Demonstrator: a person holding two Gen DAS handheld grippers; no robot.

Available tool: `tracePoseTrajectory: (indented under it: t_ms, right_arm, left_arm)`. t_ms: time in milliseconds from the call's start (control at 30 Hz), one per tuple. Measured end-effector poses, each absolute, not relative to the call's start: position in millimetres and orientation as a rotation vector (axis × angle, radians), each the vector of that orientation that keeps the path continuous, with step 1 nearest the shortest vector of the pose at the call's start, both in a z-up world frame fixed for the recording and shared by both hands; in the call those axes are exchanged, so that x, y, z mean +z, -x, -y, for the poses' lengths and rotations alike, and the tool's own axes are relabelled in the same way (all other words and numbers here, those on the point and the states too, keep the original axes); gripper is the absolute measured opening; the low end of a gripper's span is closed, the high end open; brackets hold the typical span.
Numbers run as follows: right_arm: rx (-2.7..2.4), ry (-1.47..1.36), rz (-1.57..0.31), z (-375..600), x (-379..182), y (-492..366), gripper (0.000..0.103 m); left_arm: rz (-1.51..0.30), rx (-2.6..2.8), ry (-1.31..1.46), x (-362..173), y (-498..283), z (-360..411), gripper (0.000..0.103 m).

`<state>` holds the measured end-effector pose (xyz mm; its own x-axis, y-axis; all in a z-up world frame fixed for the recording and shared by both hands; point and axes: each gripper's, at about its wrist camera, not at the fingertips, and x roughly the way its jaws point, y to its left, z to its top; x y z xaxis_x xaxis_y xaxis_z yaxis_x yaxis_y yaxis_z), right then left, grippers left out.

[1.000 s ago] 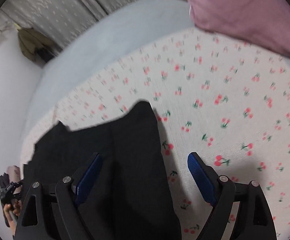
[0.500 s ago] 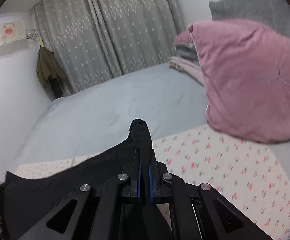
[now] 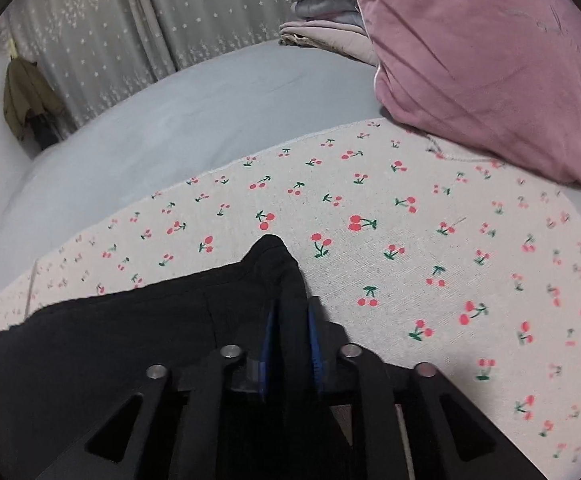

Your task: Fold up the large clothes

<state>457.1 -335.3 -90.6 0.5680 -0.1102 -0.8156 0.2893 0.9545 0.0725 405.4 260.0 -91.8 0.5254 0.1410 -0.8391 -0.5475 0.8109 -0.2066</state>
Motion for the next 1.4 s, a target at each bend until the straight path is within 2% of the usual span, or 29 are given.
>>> tracePoseTrajectory:
  t_ms: [67,100,133,167,200,233,433,633,800,1067,1233,1400]
  right_arm:
    - [-0.140,-0.266,-0.946,339.7,-65.3,-442.6,0.018]
    - [-0.119,-0.319,-0.896,344.6,-44.3,-424.7,0.020]
    - [-0.112,-0.347,-0.856,347.9,-29.4,-409.7,0.029]
    - [-0.105,-0.369,-0.827,349.9,-17.2,-393.9,0.036]
    - [-0.096,-0.386,-0.806,350.4,-5.6,-374.0,0.060]
    - [-0.074,-0.389,-0.801,348.5,2.6,-352.9,0.077]
    - [0.070,-0.303,-0.920,297.8,6.6,-251.1,0.078]
    - [0.097,-0.220,-0.967,271.0,-20.0,-185.4,0.078]
    - [0.026,-0.201,-1.022,292.6,-61.9,-178.5,0.078]
    - [0.029,0.000,-1.043,271.5,-90.9,-190.5,0.080]
    - [0.023,0.012,-1.036,269.7,-86.7,-188.1,0.080]
    - [-0.062,0.017,-0.943,274.4,-48.4,-162.5,0.080]
  left_arm:
    - [-0.892,0.399,0.536,-65.2,-382.4,-265.0,0.024]
    - [-0.866,0.383,0.557,-52.4,-370.9,-265.5,0.034]
    - [-0.837,0.372,0.573,-35.8,-349.3,-264.0,0.043]
    - [-0.830,0.369,0.568,-24.5,-334.5,-261.2,0.046]
    - [-0.837,0.356,0.547,-12.6,-315.7,-253.9,0.049]
    - [-0.845,0.338,0.533,-5.2,-301.1,-245.9,0.050]
    - [-0.878,0.252,0.491,4.6,-207.3,-184.9,0.056]
    - [-0.957,0.249,0.445,-26.2,-175.2,-152.2,0.057]
    - [-0.969,0.279,0.386,-61.3,-173.4,-151.7,0.057]
    - [-0.976,0.382,0.201,-71.5,-186.5,-130.9,0.057]
    - [-0.963,0.394,0.173,-62.1,-179.1,-128.1,0.057]
    - [-0.917,0.422,0.113,-40.2,-160.9,-122.0,0.057]
